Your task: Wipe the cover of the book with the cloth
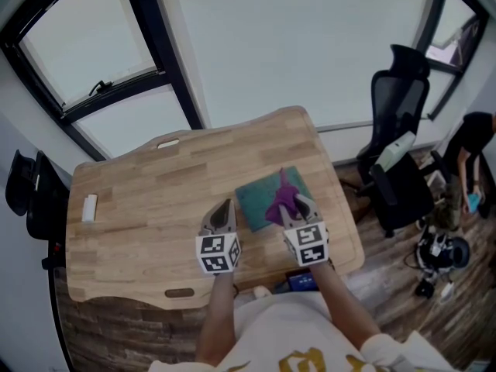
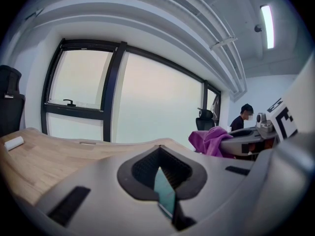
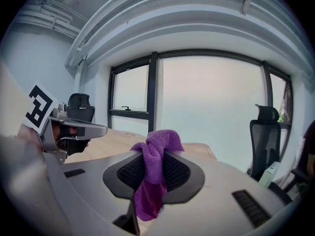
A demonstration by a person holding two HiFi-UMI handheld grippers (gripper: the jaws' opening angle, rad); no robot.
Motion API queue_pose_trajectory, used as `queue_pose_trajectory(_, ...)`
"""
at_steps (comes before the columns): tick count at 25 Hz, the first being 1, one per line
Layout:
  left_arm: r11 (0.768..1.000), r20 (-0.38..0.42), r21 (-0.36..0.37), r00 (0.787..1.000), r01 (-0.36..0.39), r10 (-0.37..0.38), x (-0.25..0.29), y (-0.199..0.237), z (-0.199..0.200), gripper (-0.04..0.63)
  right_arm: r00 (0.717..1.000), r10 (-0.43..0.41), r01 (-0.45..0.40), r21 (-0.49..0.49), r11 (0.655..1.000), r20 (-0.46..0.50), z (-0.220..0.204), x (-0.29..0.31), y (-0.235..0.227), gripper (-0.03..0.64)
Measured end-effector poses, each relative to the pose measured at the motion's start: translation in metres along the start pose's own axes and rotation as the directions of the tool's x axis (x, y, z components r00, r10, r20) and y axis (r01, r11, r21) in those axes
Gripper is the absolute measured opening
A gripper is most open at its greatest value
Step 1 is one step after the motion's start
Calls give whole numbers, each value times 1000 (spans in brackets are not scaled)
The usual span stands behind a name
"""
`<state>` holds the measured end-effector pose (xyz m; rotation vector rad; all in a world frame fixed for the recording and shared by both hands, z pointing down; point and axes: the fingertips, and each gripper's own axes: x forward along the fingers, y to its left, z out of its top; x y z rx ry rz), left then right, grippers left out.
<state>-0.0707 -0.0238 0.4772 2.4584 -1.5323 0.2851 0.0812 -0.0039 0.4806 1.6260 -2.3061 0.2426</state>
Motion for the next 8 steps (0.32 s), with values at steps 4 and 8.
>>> queue_pose_trajectory(4,1000,-1,-2,1000,-9,9,-3,2,0,2,1000,1,-1,1,1000,0,1,-1,-1,77)
queue_pose_trajectory(8,1000,3,-6,1000,-13,13,-4,4,1,2,1000,-2,2,-1,1000,-1,0,-2,-2,77)
